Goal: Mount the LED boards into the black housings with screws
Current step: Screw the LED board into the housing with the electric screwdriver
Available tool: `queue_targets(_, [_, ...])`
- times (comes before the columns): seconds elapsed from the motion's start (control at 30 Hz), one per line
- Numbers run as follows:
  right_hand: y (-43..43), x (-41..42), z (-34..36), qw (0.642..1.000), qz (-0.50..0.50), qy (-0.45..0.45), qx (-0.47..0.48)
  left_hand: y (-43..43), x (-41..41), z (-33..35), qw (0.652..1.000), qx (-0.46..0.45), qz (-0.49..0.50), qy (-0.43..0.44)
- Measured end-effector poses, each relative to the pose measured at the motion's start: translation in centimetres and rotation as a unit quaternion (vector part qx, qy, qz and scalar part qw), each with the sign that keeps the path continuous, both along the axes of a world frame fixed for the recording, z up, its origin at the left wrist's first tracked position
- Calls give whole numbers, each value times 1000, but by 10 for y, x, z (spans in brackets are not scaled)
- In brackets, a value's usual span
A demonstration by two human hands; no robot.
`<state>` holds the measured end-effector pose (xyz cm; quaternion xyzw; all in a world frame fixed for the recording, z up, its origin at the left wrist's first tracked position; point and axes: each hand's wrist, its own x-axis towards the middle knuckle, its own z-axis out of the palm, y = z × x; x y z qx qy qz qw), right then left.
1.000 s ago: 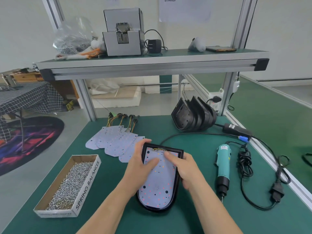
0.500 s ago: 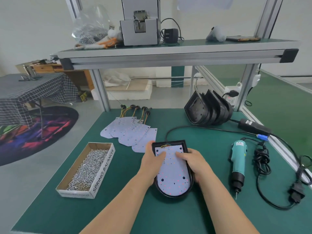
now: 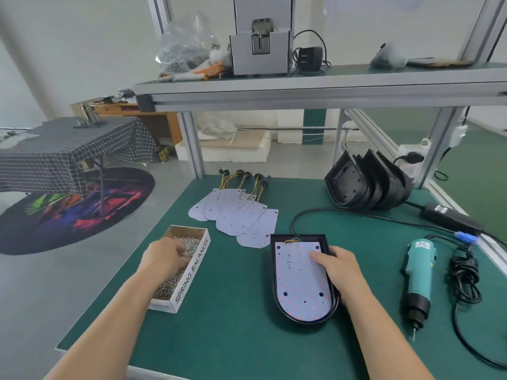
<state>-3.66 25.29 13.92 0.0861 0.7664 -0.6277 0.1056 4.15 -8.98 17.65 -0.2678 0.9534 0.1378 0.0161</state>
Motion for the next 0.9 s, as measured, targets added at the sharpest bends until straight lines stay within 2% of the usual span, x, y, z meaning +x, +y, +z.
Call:
queue_targets(0.43, [2, 6, 4, 1000, -14, -2, -8, -5, 8, -18, 988, -42, 4, 151])
queue_targets(0.63, [0, 7, 5, 1000, -17, -5, -18, -4, 3, -19, 980, 26, 80, 178])
queue_targets(0.77, [1, 8, 6, 1000, -17, -3, -19, -4, 5, -14, 968, 124, 116, 187])
queue_targets(0.83, [1, 8, 6, 1000, -19, 0, -18, -3, 6, -7, 932, 241, 153, 224])
queue_targets(0.87, [0, 7, 6, 1000, -21, 1, -17, 0, 4, -1, 887, 340, 173, 262])
queue_targets(0.9, [0, 7, 5, 1000, -23, 1, -15, 7, 2, 7, 816, 462, 186, 294])
